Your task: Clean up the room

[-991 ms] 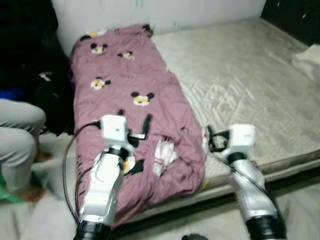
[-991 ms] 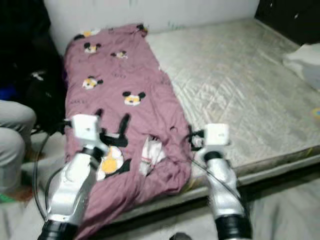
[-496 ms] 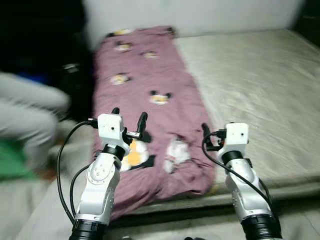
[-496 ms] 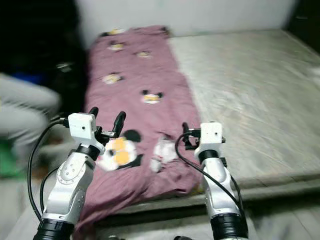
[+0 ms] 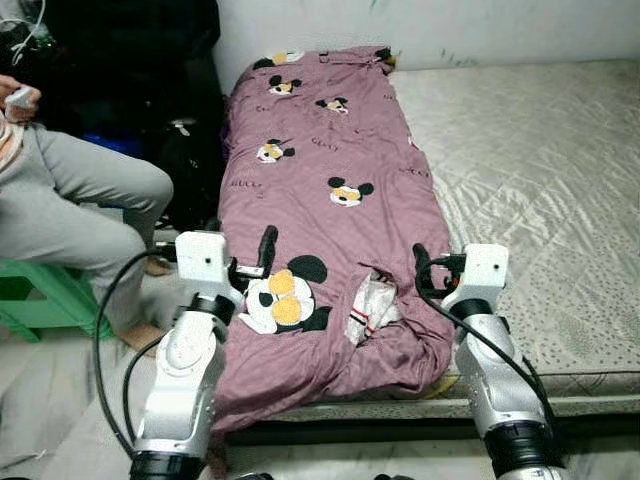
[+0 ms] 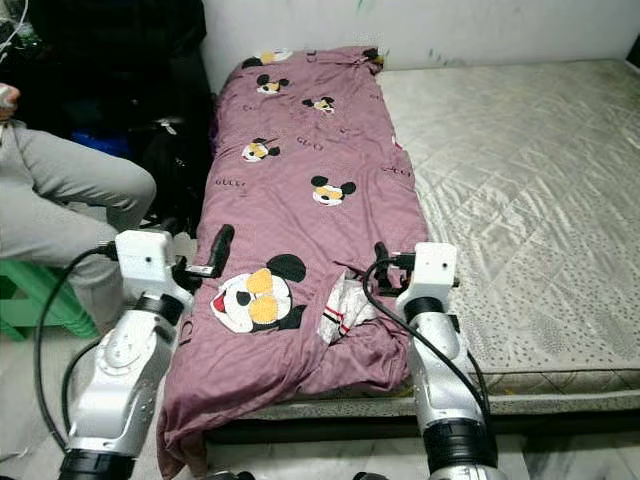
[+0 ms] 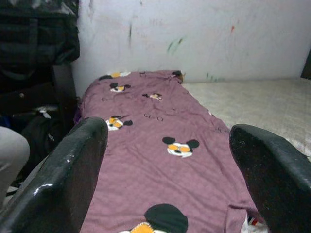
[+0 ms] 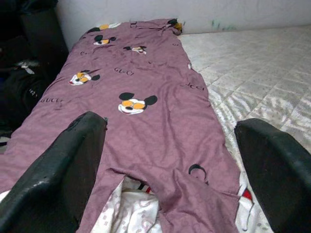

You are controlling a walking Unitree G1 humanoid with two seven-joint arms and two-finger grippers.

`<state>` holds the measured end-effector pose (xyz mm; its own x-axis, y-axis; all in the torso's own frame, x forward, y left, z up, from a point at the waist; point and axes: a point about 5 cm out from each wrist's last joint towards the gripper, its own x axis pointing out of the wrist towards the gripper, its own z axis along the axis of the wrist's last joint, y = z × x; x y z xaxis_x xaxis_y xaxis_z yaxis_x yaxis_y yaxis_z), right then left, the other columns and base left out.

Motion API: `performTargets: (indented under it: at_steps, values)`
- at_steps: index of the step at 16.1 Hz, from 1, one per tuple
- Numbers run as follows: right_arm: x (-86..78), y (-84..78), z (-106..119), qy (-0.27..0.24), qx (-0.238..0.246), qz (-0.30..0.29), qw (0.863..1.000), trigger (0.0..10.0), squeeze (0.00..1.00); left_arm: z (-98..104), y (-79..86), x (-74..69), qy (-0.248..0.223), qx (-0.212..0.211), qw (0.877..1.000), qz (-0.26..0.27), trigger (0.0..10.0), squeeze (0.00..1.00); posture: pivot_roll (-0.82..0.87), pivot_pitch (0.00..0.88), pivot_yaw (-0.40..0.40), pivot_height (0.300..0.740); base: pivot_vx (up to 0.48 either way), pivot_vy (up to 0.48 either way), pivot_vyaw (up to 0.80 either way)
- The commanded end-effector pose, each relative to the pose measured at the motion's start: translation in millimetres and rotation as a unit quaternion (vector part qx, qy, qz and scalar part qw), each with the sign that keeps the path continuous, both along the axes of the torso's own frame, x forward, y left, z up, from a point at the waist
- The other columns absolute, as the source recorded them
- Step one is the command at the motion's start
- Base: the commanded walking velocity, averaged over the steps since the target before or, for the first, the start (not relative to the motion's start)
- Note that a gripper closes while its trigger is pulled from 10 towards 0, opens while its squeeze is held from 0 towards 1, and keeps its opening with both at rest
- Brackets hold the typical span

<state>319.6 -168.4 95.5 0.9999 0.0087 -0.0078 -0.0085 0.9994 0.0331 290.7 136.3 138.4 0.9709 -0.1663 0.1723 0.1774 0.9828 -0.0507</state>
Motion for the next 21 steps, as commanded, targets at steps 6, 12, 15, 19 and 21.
performTargets:
  at_steps: [6,12,15,19,21]
  values:
    - [-8.4,10.2,-9,0.012,-0.003,0.04,0.999,10.0,0.0,-15,25.0,-18.1,0.028,0.027,0.998,0.04,10.0,0.0,-0.02,0.137,0.036,0.712,0.0,0.0,0.0]
    - [-16.7,12.5,-9,0.008,-0.002,0.045,0.999,10.0,0.0,-25,31.5,-29.8,0.058,-0.004,0.996,0.072,10.0,0.0,-0.04,0.207,0.031,0.639,0.0,0.0,0.0]
    - [-19.9,9.4,-8,0.006,-0.001,0.039,0.999,10.0,0.0,-28,37.6,-34.6,0.05,0.014,0.996,0.077,10.0,0.0,-0.05,0.215,0.033,0.606,0.0,0.0,0.0]
    - [-19.1,13.2,-3,-0.005,0.009,0.044,0.999,10.0,0.0,-23,39.8,-28.3,0.053,0.022,0.992,0.109,10.0,0.0,-0.05,0.218,0.034,0.597,0.0,0.0,0.0]
    - [-19.1,14.8,-3,-0.004,0.009,0.046,0.999,10.0,0.0,-23,39.7,-27.9,0.057,0.023,0.992,0.114,10.0,0.0,-0.04,0.218,0.031,0.597,0.0,0.0,0.0]
